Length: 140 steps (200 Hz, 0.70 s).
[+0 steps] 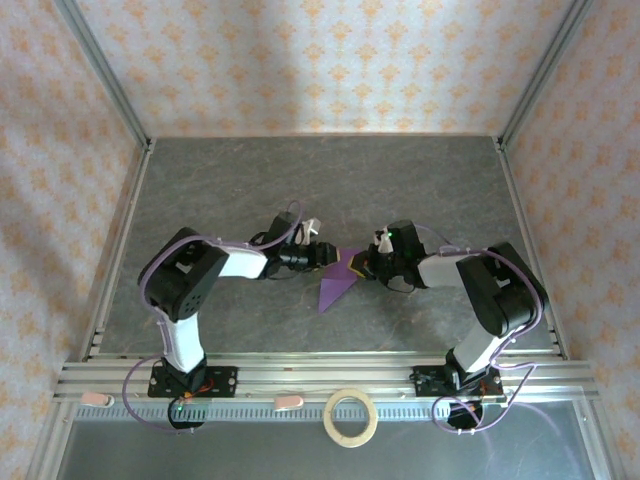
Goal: Fold a paper plane with a square sheet of paper (pick it up from the middle)
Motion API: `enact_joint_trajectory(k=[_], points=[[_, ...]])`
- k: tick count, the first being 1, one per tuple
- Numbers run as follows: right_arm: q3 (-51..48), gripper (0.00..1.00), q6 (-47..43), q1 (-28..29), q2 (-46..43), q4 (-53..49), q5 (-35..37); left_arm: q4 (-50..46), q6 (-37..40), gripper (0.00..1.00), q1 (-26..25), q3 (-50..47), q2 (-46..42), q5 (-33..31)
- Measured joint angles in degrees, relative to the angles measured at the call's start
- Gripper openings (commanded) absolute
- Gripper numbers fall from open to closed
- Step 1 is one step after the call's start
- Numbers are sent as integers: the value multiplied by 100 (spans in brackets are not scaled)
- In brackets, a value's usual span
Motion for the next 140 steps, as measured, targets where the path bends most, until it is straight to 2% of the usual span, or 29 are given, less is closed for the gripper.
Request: enact_joint_trajectory(k=[30, 49, 88, 140], points=[[-164, 0, 629, 0, -122, 361, 214, -374, 417, 49, 37, -4, -870, -599], [-289, 0, 988, 0, -210, 546, 365, -549, 863, 47, -170, -92, -1401, -1132], [-341, 0, 1469, 57, -302, 756, 636, -894, 1845, 49, -1088, -654, -2096, -2159], [-341, 0, 1705, 170, -302, 883, 737, -1222, 2662, 54, -2326, -804, -2059, -3635]])
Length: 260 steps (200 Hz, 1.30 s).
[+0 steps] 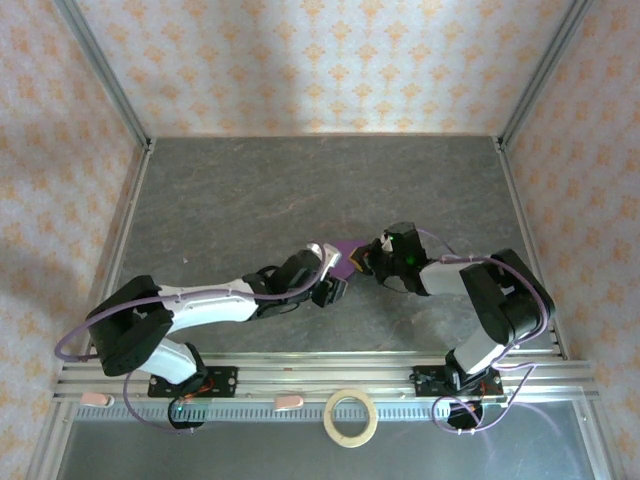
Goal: Fold a paper plane with a square sheet of paper (pick it up from the middle)
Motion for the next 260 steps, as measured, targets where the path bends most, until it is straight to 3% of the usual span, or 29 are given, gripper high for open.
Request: enact_joint_trajectory(k=[77, 118, 186, 260], points=[[0, 0, 46, 7, -11, 4, 24, -391, 586, 50, -743, 439, 977, -1451], [0, 0, 46, 7, -85, 4, 66, -485, 667, 47, -822, 472, 1189, -1991], [0, 0, 46, 7, -114, 2, 79, -518, 874, 29, -968, 472, 1314, -2450], [0, 0, 44, 7, -129, 0, 79, -518, 922, 25, -970, 472, 1316, -2741]])
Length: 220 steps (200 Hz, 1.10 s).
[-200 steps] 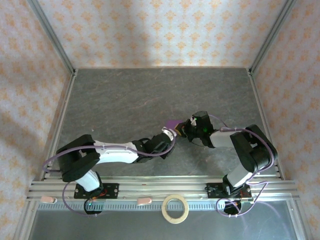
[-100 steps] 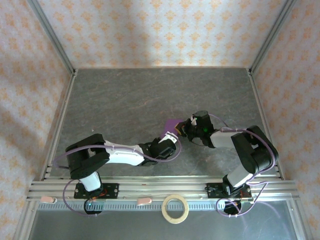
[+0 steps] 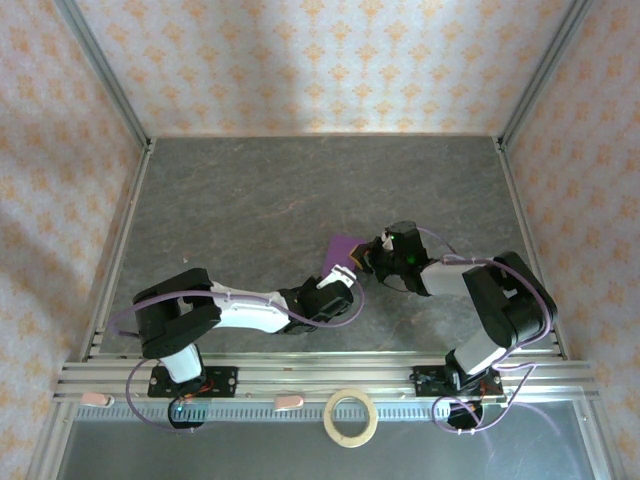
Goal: Fold a paper plane with a square sheet of paper (pick it up from the middle)
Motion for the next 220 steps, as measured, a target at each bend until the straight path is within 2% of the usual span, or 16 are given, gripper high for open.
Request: enact_joint_trajectory(k=[148, 165, 187, 201, 220], points=[[13, 0, -11, 0, 0, -57, 0, 2, 186, 2, -2, 11, 61, -138], [48, 9, -48, 0, 0, -149, 0, 2, 192, 0, -2, 11, 61, -136], [223, 26, -258, 0, -76, -535, 70, 4, 188, 0, 0, 11, 61, -133], [378, 31, -483, -4, -273, -962, 269, 9, 168, 0, 22, 11, 59, -81], [544, 36, -798, -68, -621, -1537, 601, 39, 114, 0, 214, 9, 31, 372]])
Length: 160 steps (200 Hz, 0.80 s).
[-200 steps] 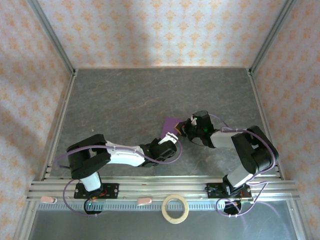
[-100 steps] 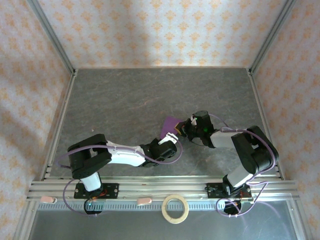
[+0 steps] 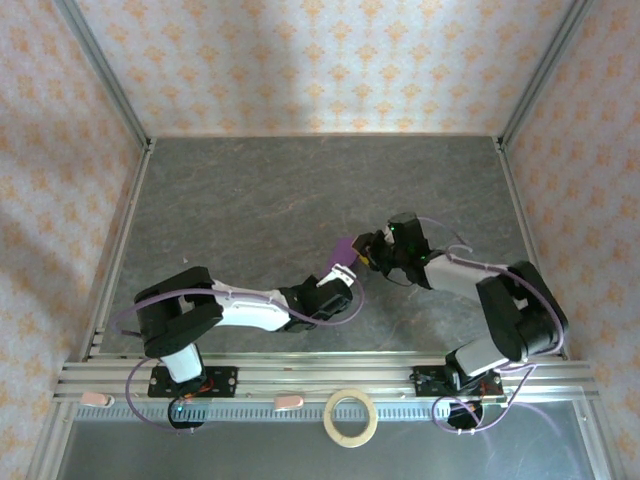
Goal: Fold a paper plane with a square sheet of paper (pick it up from the middle)
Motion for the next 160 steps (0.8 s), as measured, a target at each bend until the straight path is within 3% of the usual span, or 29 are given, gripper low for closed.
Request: enact_joint_trajectory(k=[53, 82, 113, 141, 160], points=[[-76, 39, -374, -238, -935, -820, 824, 448, -341, 0, 1200, -129, -415, 2516], [-271, 39, -369, -238, -1182, -872, 960, 636, -479, 0, 1445, -129, -348, 3556], [-426, 40, -363, -238, -1285, -872, 984, 699, -586, 0, 1486, -129, -114, 4148], [-623, 57, -144, -238, -1342, -695, 890, 715, -592, 0, 1491, -129, -83, 4310], [-756, 59, 74, -238, -1338, -487, 675, 715, -588, 0, 1491, -129, -83, 4308]])
